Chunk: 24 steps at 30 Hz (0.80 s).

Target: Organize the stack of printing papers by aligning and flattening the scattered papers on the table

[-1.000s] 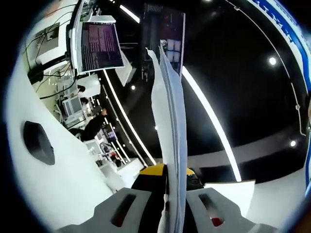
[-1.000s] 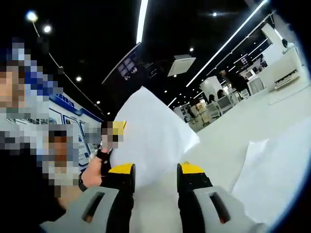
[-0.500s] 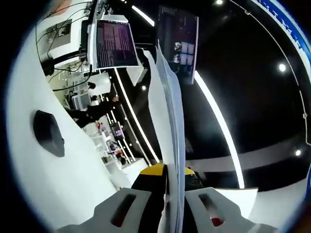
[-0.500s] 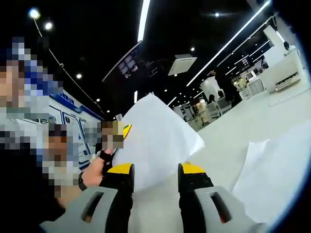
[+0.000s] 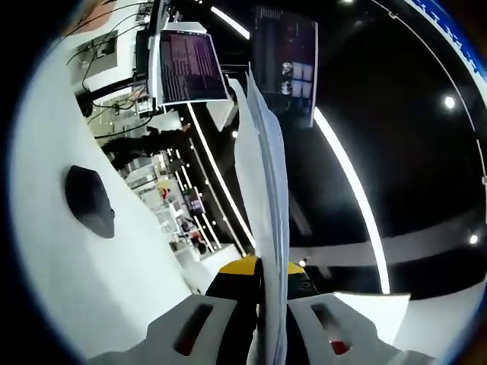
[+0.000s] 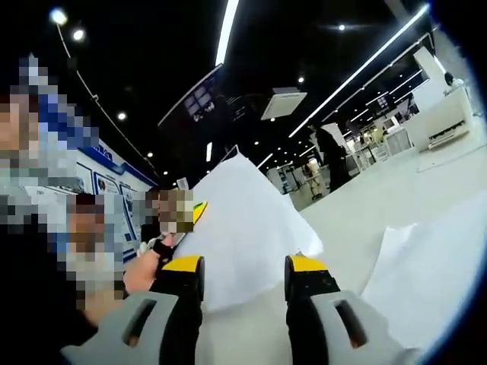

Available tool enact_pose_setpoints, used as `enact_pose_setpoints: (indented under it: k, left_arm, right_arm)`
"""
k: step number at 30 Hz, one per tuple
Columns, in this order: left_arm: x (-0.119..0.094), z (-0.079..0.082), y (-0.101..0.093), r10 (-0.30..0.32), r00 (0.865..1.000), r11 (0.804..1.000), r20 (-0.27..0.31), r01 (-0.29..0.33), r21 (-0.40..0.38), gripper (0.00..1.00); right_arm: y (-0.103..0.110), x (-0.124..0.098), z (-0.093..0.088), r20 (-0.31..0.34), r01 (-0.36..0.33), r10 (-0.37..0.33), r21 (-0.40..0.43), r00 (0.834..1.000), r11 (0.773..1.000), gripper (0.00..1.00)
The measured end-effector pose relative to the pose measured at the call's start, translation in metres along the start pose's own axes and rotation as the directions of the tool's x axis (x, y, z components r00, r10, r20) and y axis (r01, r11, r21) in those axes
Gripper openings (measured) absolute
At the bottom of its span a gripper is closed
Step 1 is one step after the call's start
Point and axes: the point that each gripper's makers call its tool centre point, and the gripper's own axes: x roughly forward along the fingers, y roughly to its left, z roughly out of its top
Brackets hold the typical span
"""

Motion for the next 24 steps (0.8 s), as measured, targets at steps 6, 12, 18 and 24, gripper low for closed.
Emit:
enact_pose_setpoints:
  k: [6, 12, 18, 24]
  left_arm:
    - [0.001, -0.001, 0.004, 0.013, 1.0, 1.0, -0.003, -0.013, -0.001, 0.06]
    - [-0.001, -0.007, 0.008, 0.018, 1.0, 0.999, -0.012, -0.019, -0.034, 0.06]
    - [-0.002, -0.009, 0.01, 0.019, 1.0, 0.999, -0.015, -0.02, -0.042, 0.06]
    - [-0.002, -0.011, 0.013, 0.025, 1.0, 0.998, -0.012, -0.026, -0.06, 0.06]
  right_arm:
    - [-0.008, -0.003, 0.008, 0.037, 0.044, -0.044, -0.012, 0.998, 0.999, 0.41]
    - [-0.02, -0.016, -0.002, -0.036, 0.124, -0.128, -0.115, 0.991, 0.986, 0.48]
    - [-0.035, -0.037, 0.005, -0.015, 0.189, -0.192, -0.129, 0.981, 0.974, 0.57]
    - [-0.08, -0.071, 0.029, 0.097, 0.411, -0.4, -0.217, 0.912, 0.885, 0.9]
